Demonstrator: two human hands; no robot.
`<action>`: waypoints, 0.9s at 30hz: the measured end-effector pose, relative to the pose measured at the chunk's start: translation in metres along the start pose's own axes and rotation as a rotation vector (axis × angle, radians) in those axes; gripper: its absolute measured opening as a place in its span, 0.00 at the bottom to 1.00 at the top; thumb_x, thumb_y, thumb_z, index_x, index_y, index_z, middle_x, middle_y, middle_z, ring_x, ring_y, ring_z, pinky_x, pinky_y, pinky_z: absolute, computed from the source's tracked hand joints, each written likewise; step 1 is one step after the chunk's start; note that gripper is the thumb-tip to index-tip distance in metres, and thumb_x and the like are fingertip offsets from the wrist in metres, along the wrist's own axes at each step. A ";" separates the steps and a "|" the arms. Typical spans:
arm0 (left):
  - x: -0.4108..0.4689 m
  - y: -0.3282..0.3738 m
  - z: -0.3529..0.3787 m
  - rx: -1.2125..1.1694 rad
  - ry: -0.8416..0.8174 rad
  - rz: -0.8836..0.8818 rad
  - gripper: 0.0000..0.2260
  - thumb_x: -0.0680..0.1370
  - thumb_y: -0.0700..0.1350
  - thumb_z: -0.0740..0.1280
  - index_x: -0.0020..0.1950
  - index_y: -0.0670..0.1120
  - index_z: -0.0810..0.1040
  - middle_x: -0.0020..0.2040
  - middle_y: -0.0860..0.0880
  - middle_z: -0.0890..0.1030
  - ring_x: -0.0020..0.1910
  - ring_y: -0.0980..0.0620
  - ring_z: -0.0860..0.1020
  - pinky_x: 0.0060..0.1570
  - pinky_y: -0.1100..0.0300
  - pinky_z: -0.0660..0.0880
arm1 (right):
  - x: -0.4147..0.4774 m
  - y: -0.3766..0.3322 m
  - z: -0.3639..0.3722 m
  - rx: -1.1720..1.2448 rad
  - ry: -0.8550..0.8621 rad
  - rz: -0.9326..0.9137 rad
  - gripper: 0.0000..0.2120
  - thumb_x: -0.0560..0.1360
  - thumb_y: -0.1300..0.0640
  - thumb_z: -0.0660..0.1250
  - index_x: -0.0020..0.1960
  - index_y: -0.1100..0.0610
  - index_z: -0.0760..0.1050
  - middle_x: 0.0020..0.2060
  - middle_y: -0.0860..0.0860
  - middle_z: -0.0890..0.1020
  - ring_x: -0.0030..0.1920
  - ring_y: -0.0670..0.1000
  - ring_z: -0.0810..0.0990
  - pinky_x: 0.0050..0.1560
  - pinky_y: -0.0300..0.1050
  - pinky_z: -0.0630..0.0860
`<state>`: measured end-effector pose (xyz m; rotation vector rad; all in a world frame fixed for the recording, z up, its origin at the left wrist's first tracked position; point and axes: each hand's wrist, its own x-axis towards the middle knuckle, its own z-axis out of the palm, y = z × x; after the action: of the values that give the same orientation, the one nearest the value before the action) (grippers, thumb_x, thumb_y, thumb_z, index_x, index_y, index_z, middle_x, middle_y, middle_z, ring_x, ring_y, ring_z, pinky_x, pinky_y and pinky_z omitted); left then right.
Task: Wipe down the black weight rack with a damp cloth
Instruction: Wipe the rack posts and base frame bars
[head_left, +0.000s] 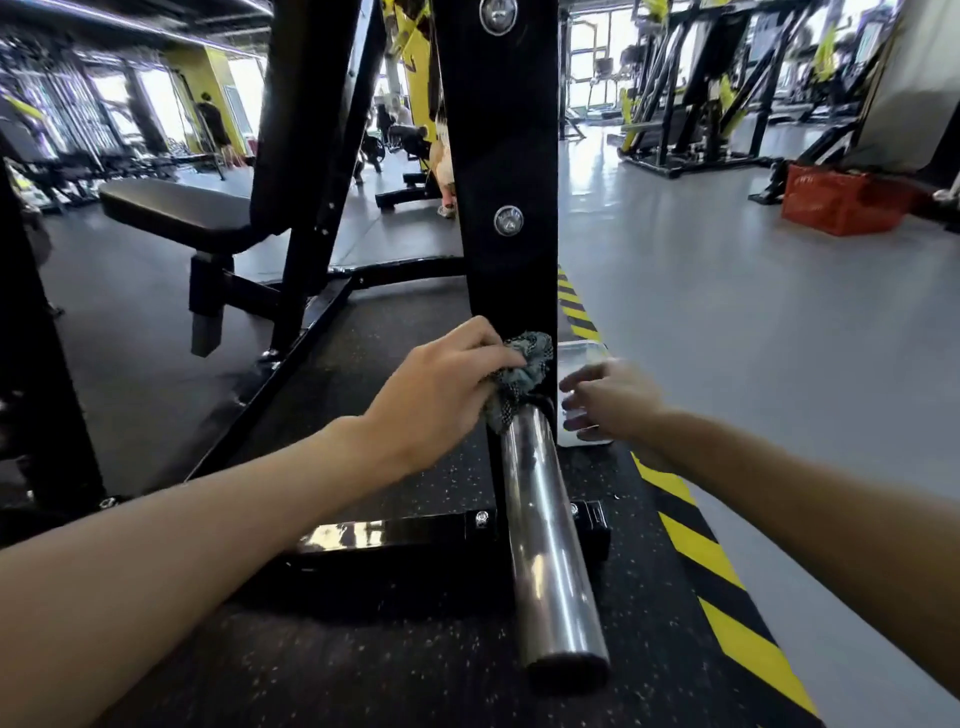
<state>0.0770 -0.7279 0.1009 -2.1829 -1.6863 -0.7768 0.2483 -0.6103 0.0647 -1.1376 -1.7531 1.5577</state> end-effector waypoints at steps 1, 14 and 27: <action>-0.002 0.005 0.004 -0.064 -0.008 -0.011 0.13 0.77 0.33 0.69 0.60 0.43 0.82 0.54 0.50 0.78 0.50 0.48 0.79 0.54 0.54 0.77 | -0.003 0.007 0.003 0.031 -0.033 0.067 0.11 0.81 0.67 0.57 0.45 0.59 0.75 0.42 0.59 0.80 0.30 0.52 0.80 0.32 0.42 0.79; -0.042 0.034 0.020 -0.367 -0.194 0.117 0.16 0.75 0.28 0.63 0.54 0.45 0.83 0.56 0.52 0.80 0.56 0.52 0.77 0.60 0.52 0.74 | -0.021 0.021 0.022 0.141 0.110 0.091 0.20 0.77 0.73 0.53 0.57 0.60 0.79 0.49 0.58 0.84 0.36 0.54 0.82 0.32 0.44 0.78; -0.093 0.040 0.015 -0.608 -0.012 -0.020 0.14 0.75 0.30 0.59 0.52 0.45 0.79 0.52 0.47 0.79 0.54 0.49 0.78 0.56 0.63 0.73 | -0.038 0.012 0.033 0.178 0.120 0.131 0.22 0.78 0.70 0.49 0.61 0.58 0.77 0.49 0.54 0.82 0.30 0.52 0.76 0.29 0.39 0.73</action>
<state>0.1028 -0.8067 0.0403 -2.5432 -1.6272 -1.4362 0.2426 -0.6599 0.0521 -1.2496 -1.4567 1.6498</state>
